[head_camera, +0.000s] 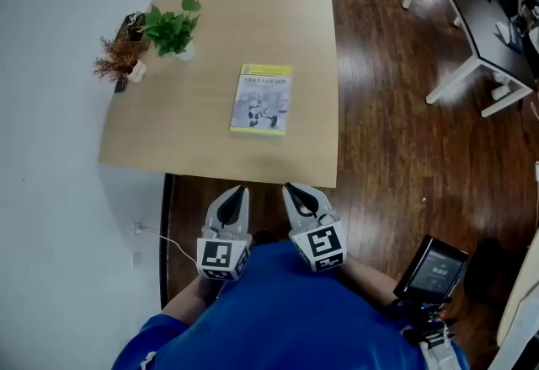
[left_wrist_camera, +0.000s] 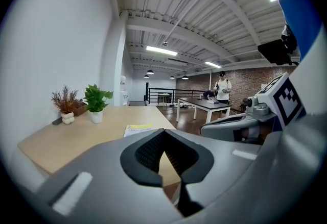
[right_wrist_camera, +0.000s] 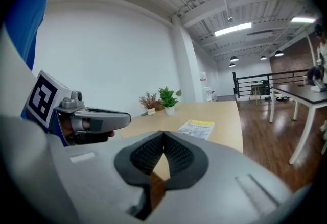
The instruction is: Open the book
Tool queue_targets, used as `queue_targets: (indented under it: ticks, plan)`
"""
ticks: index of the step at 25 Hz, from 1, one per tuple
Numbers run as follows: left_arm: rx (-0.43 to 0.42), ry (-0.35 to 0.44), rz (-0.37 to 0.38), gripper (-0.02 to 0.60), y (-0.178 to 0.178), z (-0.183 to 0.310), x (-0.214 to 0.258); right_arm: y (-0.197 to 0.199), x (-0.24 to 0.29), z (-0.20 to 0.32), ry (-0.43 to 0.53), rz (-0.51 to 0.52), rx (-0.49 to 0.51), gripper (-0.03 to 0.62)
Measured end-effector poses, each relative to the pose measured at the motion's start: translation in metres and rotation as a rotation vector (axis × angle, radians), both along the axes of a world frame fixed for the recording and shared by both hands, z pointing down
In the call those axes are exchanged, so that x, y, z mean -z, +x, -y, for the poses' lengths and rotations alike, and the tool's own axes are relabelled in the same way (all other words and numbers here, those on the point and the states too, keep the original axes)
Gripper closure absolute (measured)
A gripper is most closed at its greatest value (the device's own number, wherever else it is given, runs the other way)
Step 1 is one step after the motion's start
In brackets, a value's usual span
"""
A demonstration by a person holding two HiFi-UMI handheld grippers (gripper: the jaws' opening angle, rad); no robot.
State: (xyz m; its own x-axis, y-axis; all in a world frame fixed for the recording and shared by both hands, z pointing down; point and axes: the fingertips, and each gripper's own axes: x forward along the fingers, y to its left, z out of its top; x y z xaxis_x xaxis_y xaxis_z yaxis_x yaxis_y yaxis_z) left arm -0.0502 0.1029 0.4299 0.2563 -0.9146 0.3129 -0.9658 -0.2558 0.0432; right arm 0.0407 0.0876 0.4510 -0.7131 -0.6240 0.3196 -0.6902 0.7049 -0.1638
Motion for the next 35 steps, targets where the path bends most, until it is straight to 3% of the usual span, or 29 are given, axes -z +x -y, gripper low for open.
queue_targets:
  ticks: [10,17,26,35]
  plan:
    - [-0.078,-0.059,0.015,0.575,-0.005,0.064,-0.013,0.006,-0.031,0.055,-0.141,-0.012,-0.103,0.591]
    - [-0.224,-0.080,-0.038,0.575,-0.034,0.106,-0.032,-0.015,-0.051,0.094,-0.228,-0.025,-0.269,0.591]
    - [-0.376,-0.095,-0.088,0.575,-0.089,0.152,-0.038,-0.061,-0.045,0.141,-0.248,-0.039,-0.442,0.591]
    - [-0.407,-0.116,-0.108,0.575,-0.105,0.178,-0.051,-0.060,-0.055,0.167,-0.282,-0.076,-0.481,0.591]
